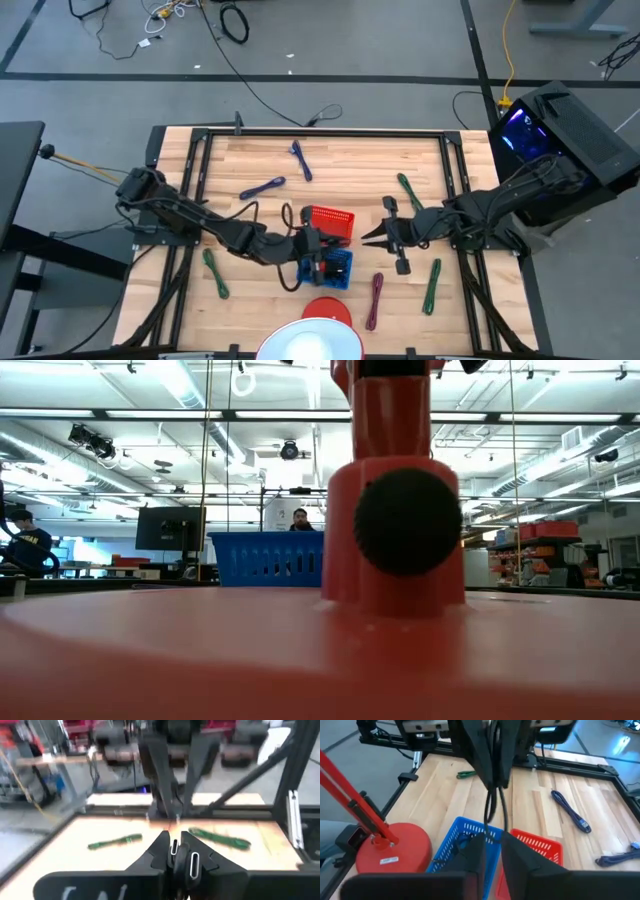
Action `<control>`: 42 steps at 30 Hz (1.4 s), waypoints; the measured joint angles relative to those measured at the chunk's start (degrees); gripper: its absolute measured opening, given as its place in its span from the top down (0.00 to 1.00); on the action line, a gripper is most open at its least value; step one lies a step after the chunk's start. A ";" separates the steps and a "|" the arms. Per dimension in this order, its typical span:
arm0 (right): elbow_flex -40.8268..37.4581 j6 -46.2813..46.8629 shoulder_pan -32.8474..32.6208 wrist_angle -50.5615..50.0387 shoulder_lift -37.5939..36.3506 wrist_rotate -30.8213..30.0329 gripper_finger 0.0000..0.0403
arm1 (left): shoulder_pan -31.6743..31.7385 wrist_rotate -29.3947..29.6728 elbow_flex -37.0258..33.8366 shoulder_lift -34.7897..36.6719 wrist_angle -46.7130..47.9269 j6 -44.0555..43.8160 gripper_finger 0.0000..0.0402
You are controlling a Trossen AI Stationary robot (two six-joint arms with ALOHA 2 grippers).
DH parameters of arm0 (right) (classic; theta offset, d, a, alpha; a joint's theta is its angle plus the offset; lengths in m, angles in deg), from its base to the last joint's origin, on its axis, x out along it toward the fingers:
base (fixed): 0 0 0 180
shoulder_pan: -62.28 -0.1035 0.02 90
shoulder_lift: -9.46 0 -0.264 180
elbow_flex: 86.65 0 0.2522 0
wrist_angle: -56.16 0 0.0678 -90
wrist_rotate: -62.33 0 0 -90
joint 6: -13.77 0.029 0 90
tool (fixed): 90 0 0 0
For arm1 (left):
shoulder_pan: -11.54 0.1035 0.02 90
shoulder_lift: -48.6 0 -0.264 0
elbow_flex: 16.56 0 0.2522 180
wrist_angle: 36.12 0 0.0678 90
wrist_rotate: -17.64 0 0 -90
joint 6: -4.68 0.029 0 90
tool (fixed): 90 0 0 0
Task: Pick & Place USB Port
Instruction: Put the small black USB cable into the blue bin
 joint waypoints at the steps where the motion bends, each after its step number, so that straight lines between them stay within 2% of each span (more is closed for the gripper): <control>1: 0.00 0.00 0.09 -0.32 -0.52 -0.02 0.82 | -0.37 0.45 0.00 0.03 1.78 -1.90 0.92; 4: 0.00 -0.01 0.44 -0.96 -1.94 -0.05 0.79 | -1.66 2.81 0.00 0.09 7.66 -7.00 0.92; 10: 0.00 -0.35 1.82 -2.77 -3.96 -0.19 0.76 | -3.11 2.97 0.00 0.11 20.07 -20.21 0.92; 16: -0.37 -0.20 3.30 -3.23 -3.96 -0.24 0.76 | -3.24 0.33 -0.02 -0.74 27.20 -30.51 0.92; 20: -1.10 -0.64 3.96 -3.40 -3.95 -0.24 0.76 | -2.60 -2.89 -0.02 -2.48 28.17 -35.83 0.92; 30: -1.66 -1.72 5.03 -3.45 -3.95 -0.47 0.76 | 0.81 -12.63 -0.02 -6.93 28.52 -41.72 0.92; 34: -1.66 -1.95 5.03 -3.45 -3.95 -0.62 0.76 | 1.49 -13.11 -0.01 -6.88 28.32 -41.73 0.92; 38: -1.66 -2.39 5.03 -3.45 -3.95 -0.64 0.76 | 2.34 -17.74 0.50 -6.88 29.15 -42.53 0.92; 42: -1.66 -2.40 5.03 -3.41 -3.95 -0.64 0.76 | 2.70 -18.63 0.42 -7.72 31.40 -43.49 0.92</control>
